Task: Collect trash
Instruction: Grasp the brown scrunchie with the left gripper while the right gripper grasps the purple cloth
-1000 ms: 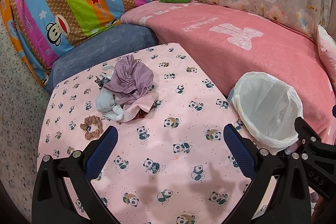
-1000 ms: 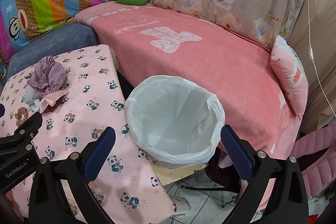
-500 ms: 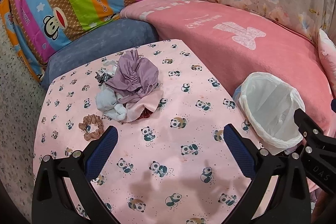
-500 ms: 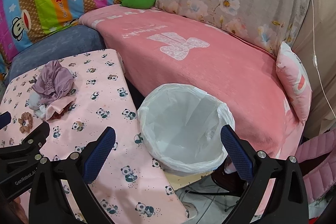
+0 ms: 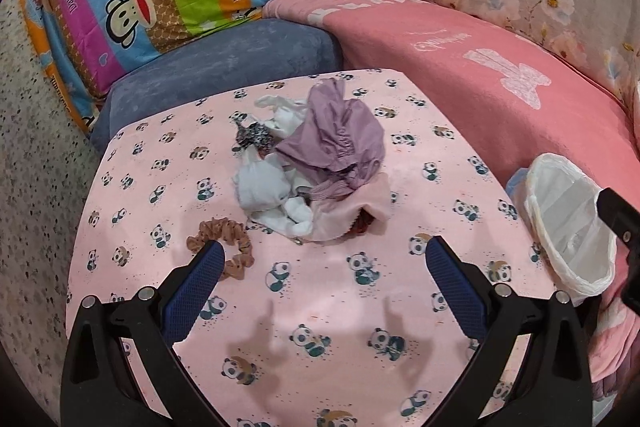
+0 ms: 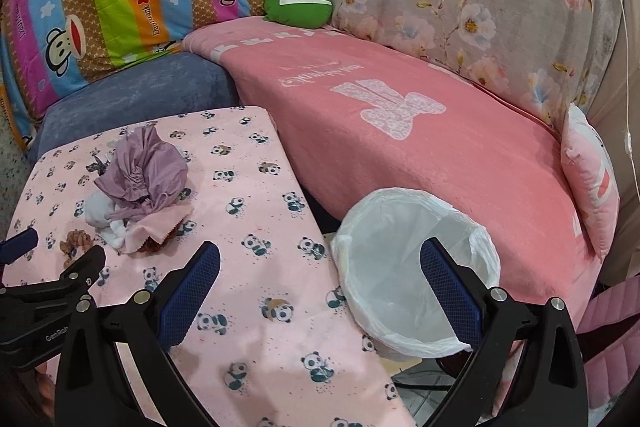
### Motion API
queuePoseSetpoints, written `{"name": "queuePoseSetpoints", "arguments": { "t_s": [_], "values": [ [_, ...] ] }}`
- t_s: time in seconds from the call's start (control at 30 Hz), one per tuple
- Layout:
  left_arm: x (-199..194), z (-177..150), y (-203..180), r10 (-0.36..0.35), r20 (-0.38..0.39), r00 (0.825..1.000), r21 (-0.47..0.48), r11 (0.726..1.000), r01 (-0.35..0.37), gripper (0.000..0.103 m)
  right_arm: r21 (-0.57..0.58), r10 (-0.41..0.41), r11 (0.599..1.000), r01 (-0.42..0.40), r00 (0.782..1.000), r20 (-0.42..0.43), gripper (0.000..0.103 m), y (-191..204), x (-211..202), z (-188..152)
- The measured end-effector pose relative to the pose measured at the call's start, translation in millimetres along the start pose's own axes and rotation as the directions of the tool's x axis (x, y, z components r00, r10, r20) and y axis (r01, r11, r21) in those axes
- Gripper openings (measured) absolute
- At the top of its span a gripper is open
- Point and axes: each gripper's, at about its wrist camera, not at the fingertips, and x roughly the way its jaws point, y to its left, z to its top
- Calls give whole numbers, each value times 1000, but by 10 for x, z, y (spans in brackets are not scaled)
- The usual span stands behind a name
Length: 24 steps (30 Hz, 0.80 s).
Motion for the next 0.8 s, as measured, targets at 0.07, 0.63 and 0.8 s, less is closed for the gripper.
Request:
{"name": "queuePoseSetpoints", "arguments": {
  "t_s": [0.07, 0.63, 0.8],
  "values": [
    [95, -6, 173, 16, -10, 1000, -20, 1000, -16, 96, -4, 19, 1000, -19, 1000, 3, 98, 127, 37, 49],
    [780, -43, 1189, 16, -94, 995, -92, 995, -25, 96, -40, 223, 974, -223, 975, -9, 98, 1416, 704, 572],
    [948, -90, 1306, -40, -133, 990, -118, 993, 24, 89, -45, 265, 963, -266, 964, -35, 98, 1750, 946, 668]
  ]
}}
